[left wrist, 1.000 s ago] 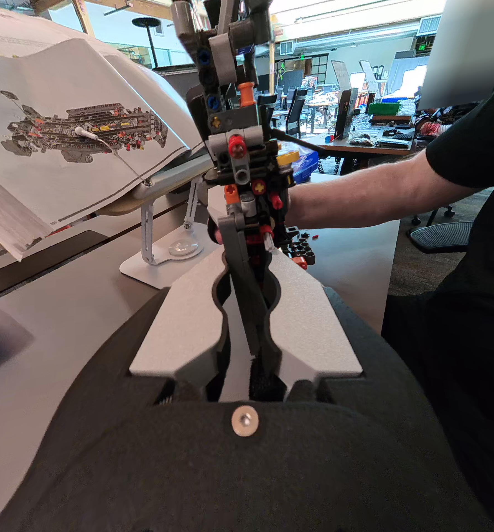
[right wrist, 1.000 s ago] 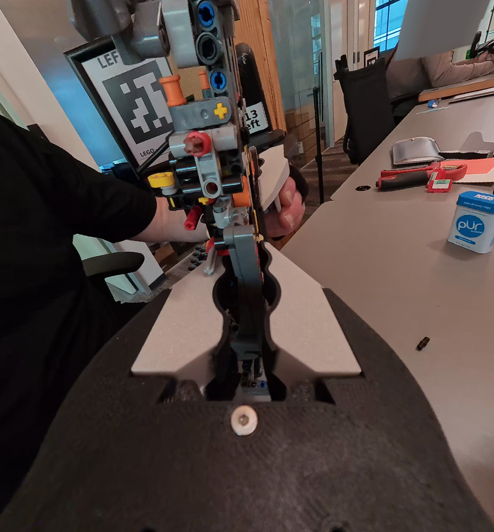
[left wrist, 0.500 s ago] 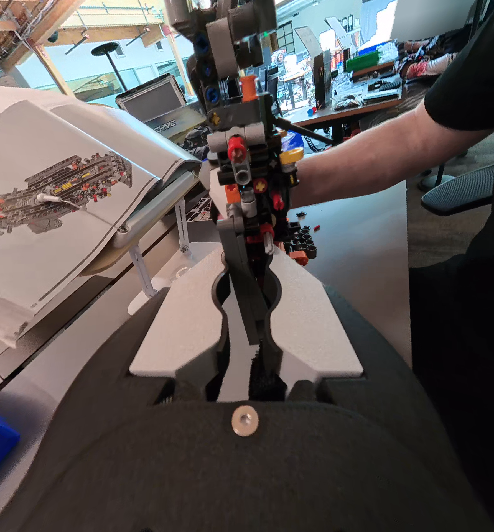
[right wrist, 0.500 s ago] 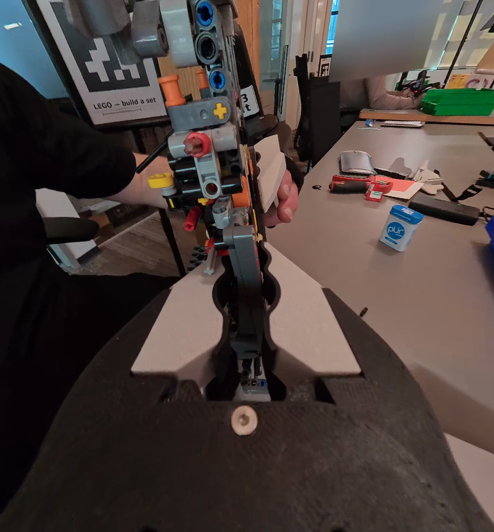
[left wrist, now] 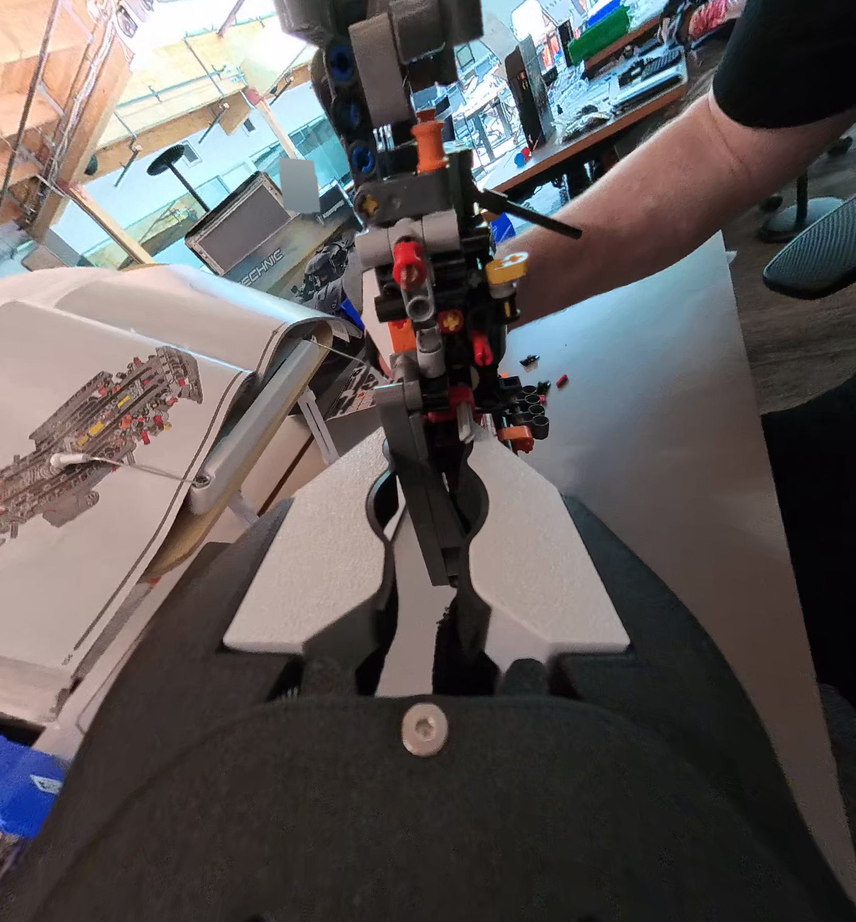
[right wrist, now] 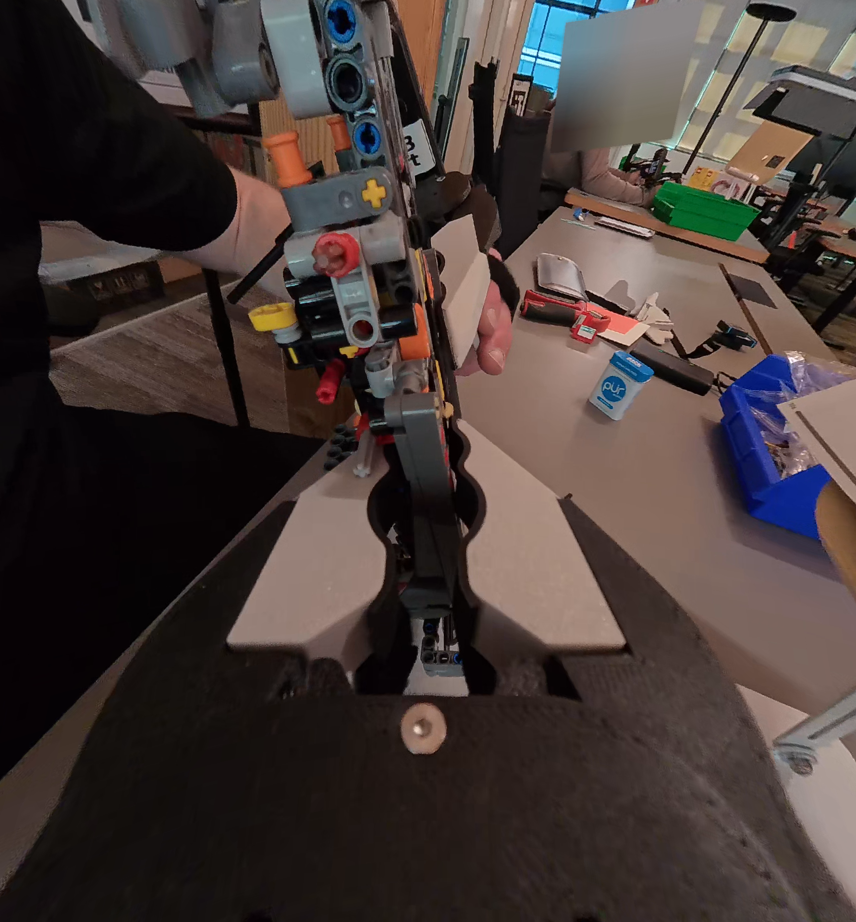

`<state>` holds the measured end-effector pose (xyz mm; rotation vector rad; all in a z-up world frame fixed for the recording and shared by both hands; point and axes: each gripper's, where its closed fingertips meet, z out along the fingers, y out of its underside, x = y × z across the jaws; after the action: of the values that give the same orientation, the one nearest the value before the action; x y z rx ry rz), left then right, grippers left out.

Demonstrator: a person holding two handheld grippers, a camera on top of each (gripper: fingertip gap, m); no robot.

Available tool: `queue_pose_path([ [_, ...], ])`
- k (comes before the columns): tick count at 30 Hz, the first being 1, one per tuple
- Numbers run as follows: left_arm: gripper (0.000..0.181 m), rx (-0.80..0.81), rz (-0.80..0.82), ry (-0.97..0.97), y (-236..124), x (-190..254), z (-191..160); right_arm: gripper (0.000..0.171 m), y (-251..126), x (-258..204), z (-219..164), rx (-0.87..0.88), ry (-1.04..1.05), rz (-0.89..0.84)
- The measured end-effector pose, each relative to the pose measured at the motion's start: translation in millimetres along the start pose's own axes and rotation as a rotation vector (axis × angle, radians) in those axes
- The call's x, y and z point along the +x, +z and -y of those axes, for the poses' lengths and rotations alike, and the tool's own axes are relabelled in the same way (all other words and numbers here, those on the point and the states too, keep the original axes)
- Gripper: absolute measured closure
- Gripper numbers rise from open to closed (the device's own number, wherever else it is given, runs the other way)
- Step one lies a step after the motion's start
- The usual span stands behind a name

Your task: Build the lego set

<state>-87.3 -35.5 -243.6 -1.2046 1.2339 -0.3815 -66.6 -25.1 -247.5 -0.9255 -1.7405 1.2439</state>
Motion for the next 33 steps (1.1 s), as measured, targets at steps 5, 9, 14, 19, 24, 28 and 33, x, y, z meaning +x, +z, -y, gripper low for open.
queue_pose_path([
  [5,0.165,-0.016,-0.001,0.093,9,4,-2,0.157,-8,-3,-5,-0.036,-0.055,-0.042],
  [9,0.164,-0.024,-0.008,0.13,15,4,-4,0.157,-14,-3,-8,-0.063,-0.084,-0.065],
  [14,0.162,-0.026,0.007,0.185,22,0,-5,0.157,-21,-1,-8,-0.094,-0.129,-0.109],
  [19,0.161,-0.036,-0.003,0.201,28,1,-12,0.157,-25,-1,-14,-0.142,-0.167,-0.151],
  [24,0.16,-0.032,-0.013,0.204,34,2,-18,0.159,-27,-1,-21,-0.16,-0.182,-0.19],
  [28,0.159,-0.019,0.004,0.215,37,-1,-20,0.158,-30,1,-23,-0.166,-0.191,-0.23],
  [33,0.156,0.007,0.033,0.198,40,-8,-22,0.159,-33,5,-24,-0.191,-0.214,-0.292],
])
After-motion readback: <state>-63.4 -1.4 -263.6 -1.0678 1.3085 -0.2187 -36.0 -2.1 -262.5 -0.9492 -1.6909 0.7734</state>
